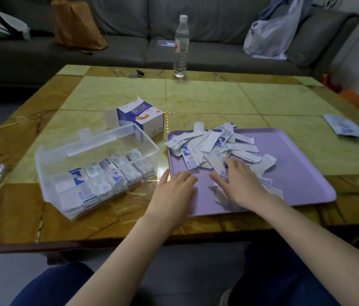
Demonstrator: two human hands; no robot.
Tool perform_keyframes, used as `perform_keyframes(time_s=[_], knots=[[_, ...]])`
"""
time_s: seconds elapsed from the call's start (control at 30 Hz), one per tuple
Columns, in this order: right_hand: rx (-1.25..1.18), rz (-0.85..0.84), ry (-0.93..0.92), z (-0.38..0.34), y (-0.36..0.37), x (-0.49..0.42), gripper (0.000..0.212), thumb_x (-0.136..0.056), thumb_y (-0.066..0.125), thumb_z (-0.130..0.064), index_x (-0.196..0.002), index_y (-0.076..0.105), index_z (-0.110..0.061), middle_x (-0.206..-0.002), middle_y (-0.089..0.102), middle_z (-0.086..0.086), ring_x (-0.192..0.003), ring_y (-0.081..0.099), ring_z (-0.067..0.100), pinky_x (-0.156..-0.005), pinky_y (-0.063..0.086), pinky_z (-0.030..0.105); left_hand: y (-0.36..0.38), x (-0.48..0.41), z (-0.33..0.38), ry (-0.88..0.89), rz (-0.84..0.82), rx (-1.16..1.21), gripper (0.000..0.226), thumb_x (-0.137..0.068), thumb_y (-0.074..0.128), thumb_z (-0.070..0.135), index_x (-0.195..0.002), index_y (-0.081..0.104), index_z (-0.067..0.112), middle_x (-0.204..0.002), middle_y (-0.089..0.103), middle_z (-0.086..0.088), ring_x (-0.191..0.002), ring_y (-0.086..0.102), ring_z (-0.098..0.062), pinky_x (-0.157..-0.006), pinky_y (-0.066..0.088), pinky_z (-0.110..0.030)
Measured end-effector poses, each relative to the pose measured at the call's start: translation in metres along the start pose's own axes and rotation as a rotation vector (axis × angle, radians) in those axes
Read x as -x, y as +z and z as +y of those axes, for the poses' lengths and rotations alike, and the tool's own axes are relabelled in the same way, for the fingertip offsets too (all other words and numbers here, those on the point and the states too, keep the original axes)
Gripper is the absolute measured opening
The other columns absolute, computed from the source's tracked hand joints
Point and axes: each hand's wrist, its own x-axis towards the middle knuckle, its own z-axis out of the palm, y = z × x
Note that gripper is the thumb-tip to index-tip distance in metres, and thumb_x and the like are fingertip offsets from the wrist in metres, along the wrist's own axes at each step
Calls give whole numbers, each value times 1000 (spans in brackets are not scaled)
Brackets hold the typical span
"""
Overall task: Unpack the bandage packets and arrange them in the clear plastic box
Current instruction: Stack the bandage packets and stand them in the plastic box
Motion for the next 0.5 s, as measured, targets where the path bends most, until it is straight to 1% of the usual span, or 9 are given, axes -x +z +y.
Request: perform_keyframes(time_s=[0.07,0.1,0.17,0.2,0.27,0.3,0.37,0.43,0.5], knots=[[-174,17,-91,-4,-3,5,58,-94,44,-45,-140,30,-14,-144,35,7,-131,35,23,-108,33,39,8,-6,3,-28,-23,-43,32,-97,40,20,-129,42,22,-132,46,2,-124,44,-16,-111,15,-34],[-259,26,-117,-2,-5,7,54,-95,46,-39,-140,30,-15,-144,35,5,-130,38,21,-107,34,34,10,-9,5,-44,-23,-57,31,-97,40,20,-127,43,23,-128,48,2,-120,47,-18,-109,18,-34],[-373,84,-108,5,-12,8,49,-95,50,-30,-139,33,-16,-143,37,3,-126,42,18,-101,34,27,12,-14,10,-76,-16,-55,29,-99,36,24,-127,42,23,-125,47,2,-117,47,-20,-107,22,-34],[-390,128,-73,11,-15,8,48,-94,52,-29,-137,35,-15,-142,39,3,-126,41,18,-100,33,27,12,-17,12,-90,-12,-42,30,-100,32,27,-129,40,23,-126,46,1,-117,47,-20,-105,24,-34],[-334,178,36,25,-21,6,57,-90,57,-37,-137,34,-14,-140,41,6,-129,38,22,-101,33,31,12,-21,18,-120,4,2,34,-100,29,32,-132,35,22,-127,43,0,-116,46,-21,-102,29,-34],[-280,148,108,34,-24,6,67,-87,59,-45,-139,32,-13,-140,41,8,-129,36,26,-102,33,36,13,-24,22,-130,10,24,36,-100,30,34,-134,33,22,-128,42,-1,-116,46,-21,-99,32,-33],[-187,16,221,47,-26,7,86,-79,63,-55,-142,25,-11,-141,38,13,-128,35,32,-101,37,42,14,-28,26,-134,11,76,40,-100,31,35,-138,30,22,-135,38,-1,-118,45,-21,-95,35,-33],[-151,-64,245,54,-27,11,92,-75,69,-54,-142,23,-11,-139,37,14,-128,34,33,-99,37,41,15,-34,28,-115,-13,129,44,-100,31,35,-143,25,25,-148,28,0,-126,40,-22,-98,36,-35],[-168,-62,205,55,-27,14,86,-74,72,-47,-140,28,-12,-137,38,12,-127,34,30,-97,37,39,16,-40,29,-85,-71,145,46,-101,29,34,-146,22,28,-154,20,3,-132,34,-21,-102,34,-36]])
